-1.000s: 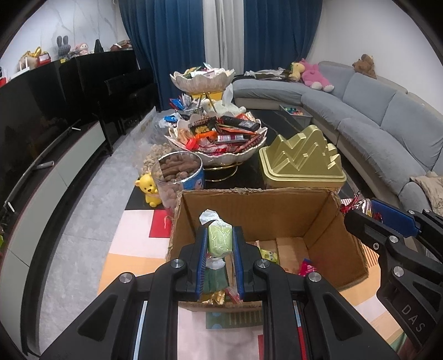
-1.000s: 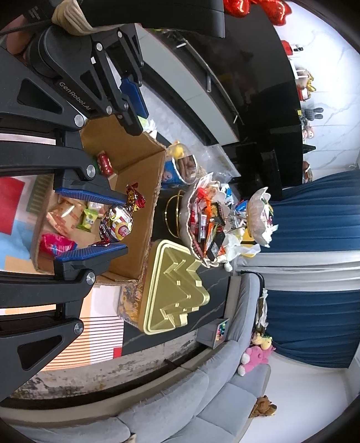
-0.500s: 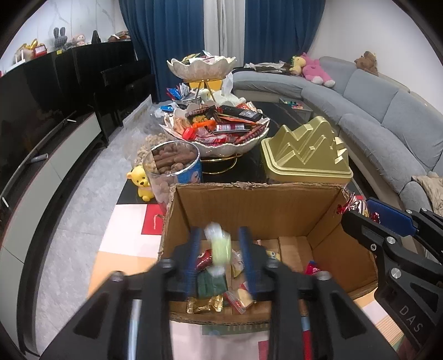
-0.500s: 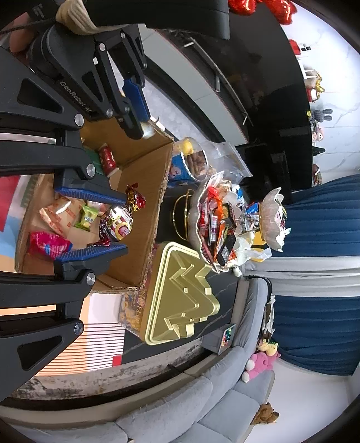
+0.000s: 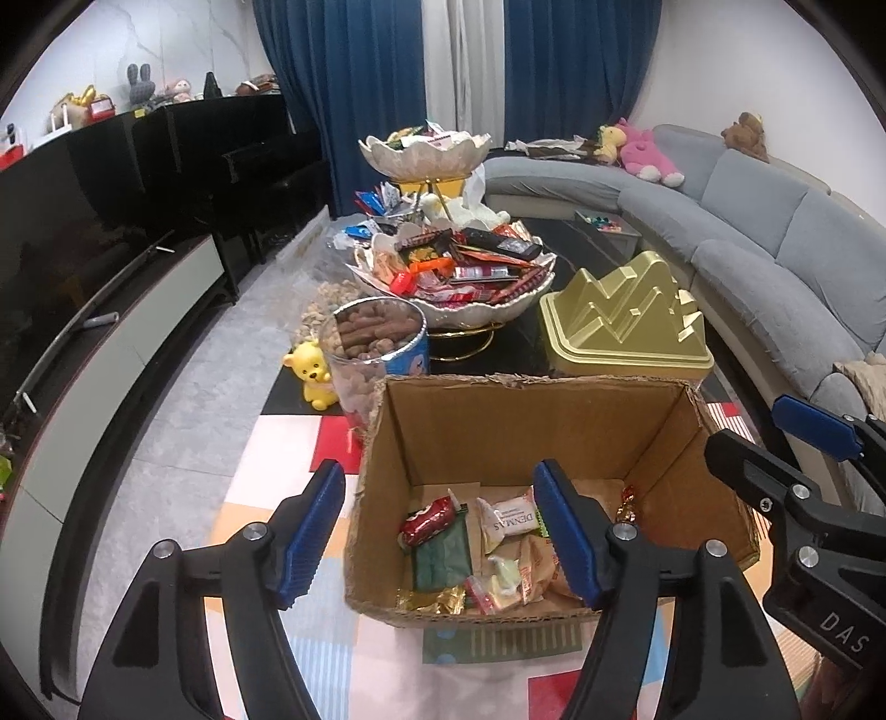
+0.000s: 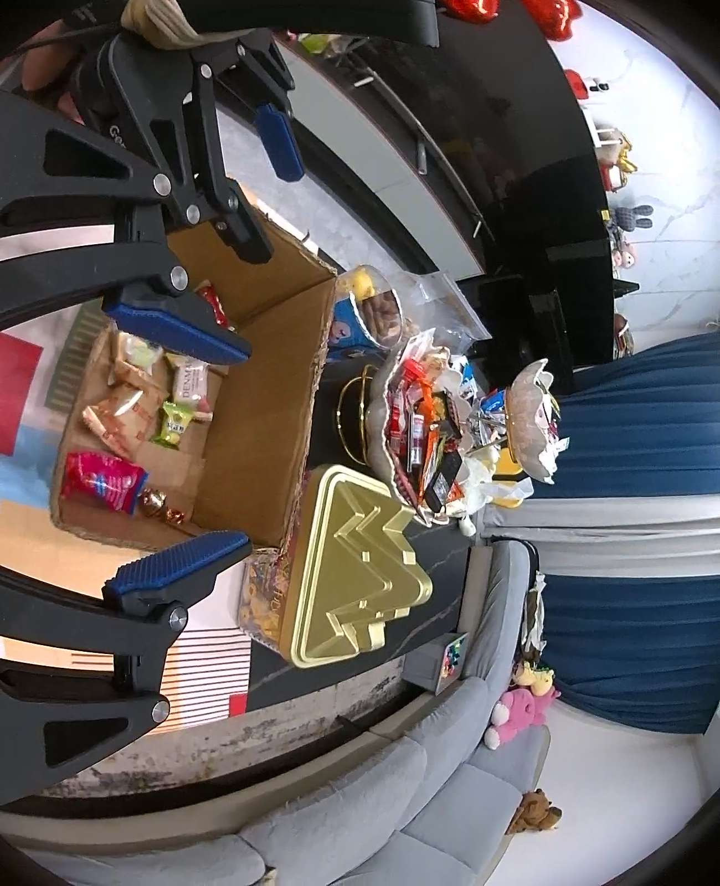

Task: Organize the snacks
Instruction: 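Open the left tool over the box while the right tool releases the gold candy inside, then raise both open tools up and away from the box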

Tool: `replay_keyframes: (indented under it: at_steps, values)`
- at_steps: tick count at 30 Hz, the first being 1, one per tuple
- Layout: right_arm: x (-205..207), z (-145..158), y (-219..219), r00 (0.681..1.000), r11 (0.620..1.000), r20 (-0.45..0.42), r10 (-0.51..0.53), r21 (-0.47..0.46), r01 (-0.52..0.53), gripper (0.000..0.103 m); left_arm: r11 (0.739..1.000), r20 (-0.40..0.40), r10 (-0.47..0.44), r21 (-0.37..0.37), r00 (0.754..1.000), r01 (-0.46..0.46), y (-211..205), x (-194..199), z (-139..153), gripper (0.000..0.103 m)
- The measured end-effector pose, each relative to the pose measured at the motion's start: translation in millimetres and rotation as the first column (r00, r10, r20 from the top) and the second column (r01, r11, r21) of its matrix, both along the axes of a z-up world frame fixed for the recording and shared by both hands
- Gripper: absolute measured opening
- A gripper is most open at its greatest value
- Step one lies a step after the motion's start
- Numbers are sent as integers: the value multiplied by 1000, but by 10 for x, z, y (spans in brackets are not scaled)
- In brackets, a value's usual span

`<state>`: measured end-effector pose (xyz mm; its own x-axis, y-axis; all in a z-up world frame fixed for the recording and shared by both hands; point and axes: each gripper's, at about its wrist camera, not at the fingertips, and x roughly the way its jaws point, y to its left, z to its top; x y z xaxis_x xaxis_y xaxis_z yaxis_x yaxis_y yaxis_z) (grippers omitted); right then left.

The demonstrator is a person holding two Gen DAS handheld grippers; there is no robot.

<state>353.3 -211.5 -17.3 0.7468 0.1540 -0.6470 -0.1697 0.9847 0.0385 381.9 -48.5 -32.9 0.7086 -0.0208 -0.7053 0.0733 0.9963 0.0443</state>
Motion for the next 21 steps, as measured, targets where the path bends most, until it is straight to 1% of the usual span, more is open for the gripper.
replay_keyframes:
  at_steps: [14, 15, 16, 18, 21]
  values:
    - [-363, 265, 48, 999, 1000, 38, -14, -5, 14, 68, 1000, 49, 20, -2, 999, -20, 91, -371, 307, 75]
    - [-400, 286, 44, 999, 1000, 42, -18, -3, 18, 69, 1000, 52, 21, -2, 998, -21, 94, -400, 327, 76]
    - [-432, 307, 39, 999, 1000, 46, -22, -2, 22, 74, 1000, 55, 22, -2, 998, -22, 100, -434, 349, 77]
    - [-509, 352, 27, 998, 999, 57, -34, 3, 34, 77, 1000, 62, 24, -3, 998, -24, 110, -516, 393, 77]
    - [-618, 418, 16, 997, 999, 66, -40, 6, 39, 78, 1000, 77, 25, 3, 997, -25, 123, -647, 446, 81]
